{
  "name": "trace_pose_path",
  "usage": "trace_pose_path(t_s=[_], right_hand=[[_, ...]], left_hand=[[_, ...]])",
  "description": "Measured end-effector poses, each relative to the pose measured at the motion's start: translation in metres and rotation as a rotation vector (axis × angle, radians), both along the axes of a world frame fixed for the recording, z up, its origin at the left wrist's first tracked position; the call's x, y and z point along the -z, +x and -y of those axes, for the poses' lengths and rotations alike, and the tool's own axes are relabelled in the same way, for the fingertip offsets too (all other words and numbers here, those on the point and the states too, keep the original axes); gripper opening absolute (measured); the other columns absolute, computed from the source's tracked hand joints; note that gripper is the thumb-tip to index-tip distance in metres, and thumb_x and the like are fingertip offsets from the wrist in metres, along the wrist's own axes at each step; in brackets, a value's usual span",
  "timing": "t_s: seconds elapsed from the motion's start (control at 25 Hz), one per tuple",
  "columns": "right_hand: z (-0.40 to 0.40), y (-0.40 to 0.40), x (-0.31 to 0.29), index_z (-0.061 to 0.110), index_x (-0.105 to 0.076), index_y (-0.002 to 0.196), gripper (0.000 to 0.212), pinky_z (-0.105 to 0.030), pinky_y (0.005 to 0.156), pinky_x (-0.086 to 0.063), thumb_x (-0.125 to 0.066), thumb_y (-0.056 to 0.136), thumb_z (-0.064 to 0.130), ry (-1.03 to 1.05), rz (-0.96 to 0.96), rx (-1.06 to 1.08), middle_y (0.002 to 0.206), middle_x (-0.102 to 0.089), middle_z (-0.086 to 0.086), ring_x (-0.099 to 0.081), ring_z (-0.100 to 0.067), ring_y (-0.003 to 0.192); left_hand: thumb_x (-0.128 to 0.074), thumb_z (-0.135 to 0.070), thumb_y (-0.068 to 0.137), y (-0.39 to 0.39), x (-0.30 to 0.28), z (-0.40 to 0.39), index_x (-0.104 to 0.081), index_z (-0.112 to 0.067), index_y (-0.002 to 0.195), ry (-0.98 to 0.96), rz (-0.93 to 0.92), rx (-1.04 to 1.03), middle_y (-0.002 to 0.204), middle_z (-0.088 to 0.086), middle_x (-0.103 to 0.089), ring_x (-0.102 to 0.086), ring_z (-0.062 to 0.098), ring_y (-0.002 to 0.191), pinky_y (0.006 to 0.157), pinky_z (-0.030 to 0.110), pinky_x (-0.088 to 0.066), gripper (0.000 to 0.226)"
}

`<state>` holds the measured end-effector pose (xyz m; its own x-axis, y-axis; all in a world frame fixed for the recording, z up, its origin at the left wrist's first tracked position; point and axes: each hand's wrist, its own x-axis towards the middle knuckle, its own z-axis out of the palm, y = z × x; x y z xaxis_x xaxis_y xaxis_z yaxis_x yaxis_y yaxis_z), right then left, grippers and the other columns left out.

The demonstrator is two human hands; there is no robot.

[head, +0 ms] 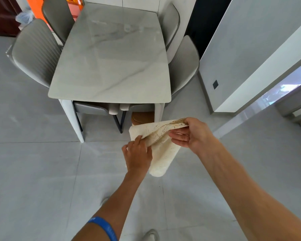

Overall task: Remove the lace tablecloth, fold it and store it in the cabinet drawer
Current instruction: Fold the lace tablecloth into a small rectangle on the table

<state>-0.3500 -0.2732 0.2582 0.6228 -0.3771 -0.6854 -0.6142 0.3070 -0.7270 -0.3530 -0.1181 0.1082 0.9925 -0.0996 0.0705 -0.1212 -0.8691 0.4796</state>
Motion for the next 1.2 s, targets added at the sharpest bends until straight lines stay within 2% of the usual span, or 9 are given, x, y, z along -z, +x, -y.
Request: trace_pose_path(t_s=[0.2, 0.36, 0.52, 0.64, 0.72, 0.84, 1.0, 1.12, 1.2], right_hand=[[0.011, -0.009, 0.001, 0.008, -0.069, 0.077, 0.022, -0.035, 0.055, -0.060, -0.050, 0.086, 0.013, -0.009, -0.022, 0.043, 0.071, -0.077, -0.014, -0.074, -0.027, 0.058], [0.020, -0.014, 0.009, 0.008, -0.070, 0.082, 0.020, -0.032, 0.058, -0.058, -0.053, 0.083, 0.020, -0.136, -0.063, -0.022, 0.069, -0.077, -0.011, -0.074, -0.025, 0.056], [0.046, -0.016, 0.017, 0.006, -0.068, 0.076, 0.032, -0.033, 0.068, -0.057, -0.046, 0.080, 0.029, -0.838, -0.264, -0.344, 0.058, -0.073, -0.005, -0.071, -0.025, 0.058], [0.059, -0.016, 0.029, 0.016, -0.057, 0.092, 0.014, -0.033, 0.069, -0.044, -0.046, 0.084, 0.018, -1.217, -0.184, -0.571, 0.082, -0.063, -0.001, -0.059, -0.029, 0.076], [0.061, -0.017, 0.035, 0.024, -0.048, 0.099, 0.026, -0.031, 0.066, -0.042, -0.045, 0.084, 0.003, -1.203, 0.098, -0.714, 0.089, -0.058, 0.004, -0.058, -0.027, 0.078], [0.057, -0.027, 0.046, 0.023, -0.058, 0.101, 0.048, -0.034, 0.076, -0.050, -0.044, 0.075, -0.015, -1.128, 0.389, -0.998, 0.106, -0.064, 0.006, -0.061, -0.024, 0.096], [0.058, -0.026, 0.068, 0.031, -0.062, 0.122, 0.054, -0.040, 0.103, -0.042, -0.056, 0.078, 0.001, -1.133, 0.253, -1.080, 0.143, -0.051, 0.008, -0.048, -0.021, 0.126], [0.060, -0.018, 0.082, 0.034, -0.055, 0.132, 0.044, -0.035, 0.097, -0.042, -0.063, 0.090, 0.031, -1.232, 0.121, -1.051, 0.135, -0.057, 0.007, -0.052, -0.019, 0.116], [0.055, -0.009, 0.087, 0.033, -0.056, 0.131, 0.045, -0.034, 0.093, -0.043, -0.066, 0.088, 0.040, -1.251, 0.155, -1.043, 0.129, -0.059, 0.006, -0.054, -0.018, 0.109]], left_hand=[[-0.065, -0.013, 0.082, 0.020, -0.016, -0.019, -0.074, -0.013, 0.096, -0.035, 0.085, 0.006, 0.094, 0.002, -0.075, -0.066, 0.023, 0.081, 0.084, 0.040, -0.048, 0.017], [-0.060, -0.011, 0.083, 0.038, -0.036, -0.036, -0.071, -0.006, 0.084, -0.079, -0.008, -0.028, 0.079, 0.009, -0.068, -0.052, 0.020, 0.072, 0.073, 0.037, -0.047, 0.012], [-0.064, -0.014, 0.083, 0.064, -0.073, -0.054, -0.073, -0.011, 0.079, 0.001, -0.028, 0.266, 0.071, 0.003, -0.062, -0.050, 0.016, 0.064, 0.057, 0.027, -0.040, 0.010], [-0.063, -0.010, 0.080, 0.072, -0.100, -0.057, -0.062, -0.018, 0.056, 0.106, -0.044, 0.387, 0.058, 0.002, -0.058, -0.050, 0.016, 0.053, 0.046, 0.021, -0.032, 0.025], [-0.062, -0.009, 0.079, 0.072, -0.112, -0.057, -0.046, -0.024, 0.047, 0.136, -0.032, 0.409, 0.052, -0.003, -0.050, -0.045, 0.012, 0.048, 0.045, 0.019, -0.027, 0.038], [-0.061, -0.011, 0.079, 0.073, -0.121, -0.058, -0.052, -0.021, 0.052, 0.153, -0.023, 0.415, 0.052, -0.004, -0.049, -0.051, 0.016, 0.052, 0.048, 0.022, -0.032, 0.030], [-0.059, -0.009, 0.076, 0.075, -0.131, -0.063, -0.058, -0.011, 0.052, 0.239, -0.010, 0.437, 0.053, 0.006, -0.055, -0.055, 0.027, 0.057, 0.052, 0.031, -0.045, 0.024], [-0.060, -0.006, 0.074, 0.077, -0.135, -0.076, -0.059, -0.008, 0.055, 0.214, 0.027, 0.441, 0.055, 0.008, -0.057, -0.054, 0.027, 0.058, 0.054, 0.034, -0.048, 0.020], [-0.062, -0.004, 0.074, 0.078, -0.141, -0.083, -0.060, -0.008, 0.056, 0.187, 0.053, 0.458, 0.055, 0.003, -0.054, -0.050, 0.022, 0.058, 0.054, 0.030, -0.041, 0.019]])
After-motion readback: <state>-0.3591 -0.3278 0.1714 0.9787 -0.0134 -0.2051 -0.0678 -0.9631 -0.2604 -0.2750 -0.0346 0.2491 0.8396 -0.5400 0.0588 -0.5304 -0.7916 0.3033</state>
